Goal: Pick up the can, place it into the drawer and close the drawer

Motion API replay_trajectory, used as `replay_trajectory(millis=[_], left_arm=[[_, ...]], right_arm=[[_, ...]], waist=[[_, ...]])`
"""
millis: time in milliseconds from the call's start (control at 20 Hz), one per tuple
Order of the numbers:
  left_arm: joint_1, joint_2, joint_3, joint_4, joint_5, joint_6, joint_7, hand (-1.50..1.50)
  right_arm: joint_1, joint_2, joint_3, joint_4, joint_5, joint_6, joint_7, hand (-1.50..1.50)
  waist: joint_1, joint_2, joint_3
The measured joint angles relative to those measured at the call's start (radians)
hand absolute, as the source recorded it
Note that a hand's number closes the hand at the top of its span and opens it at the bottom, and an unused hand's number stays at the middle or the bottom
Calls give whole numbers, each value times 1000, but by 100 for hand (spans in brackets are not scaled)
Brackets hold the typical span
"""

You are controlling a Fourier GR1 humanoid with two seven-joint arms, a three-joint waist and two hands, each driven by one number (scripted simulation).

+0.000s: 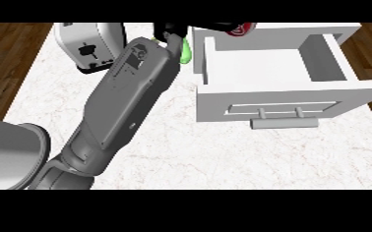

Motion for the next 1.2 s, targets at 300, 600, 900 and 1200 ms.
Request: replay_trajectory(millis=[300, 600, 900, 1200], left_arm=[[-114, 0, -57, 139, 95, 50, -48, 150], [-184, 0, -140, 227, 212, 90, -93, 150], [-229, 0, -218, 314, 315, 120, -135, 150], [-231, 0, -296, 368, 408, 137, -175, 150]], right_arm=[[-19, -7, -2, 12, 3, 2, 1, -150], [-29, -24, -8, 7, -14, -8, 17, -150], [-34, -13, 7, -4, -4, -6, 18, -150], [-37, -13, 18, -33, -21, -18, 49, -150]], waist=[[-11, 2, 0], [-21, 3, 1], [-34, 6, 1], [-49, 10, 1]])
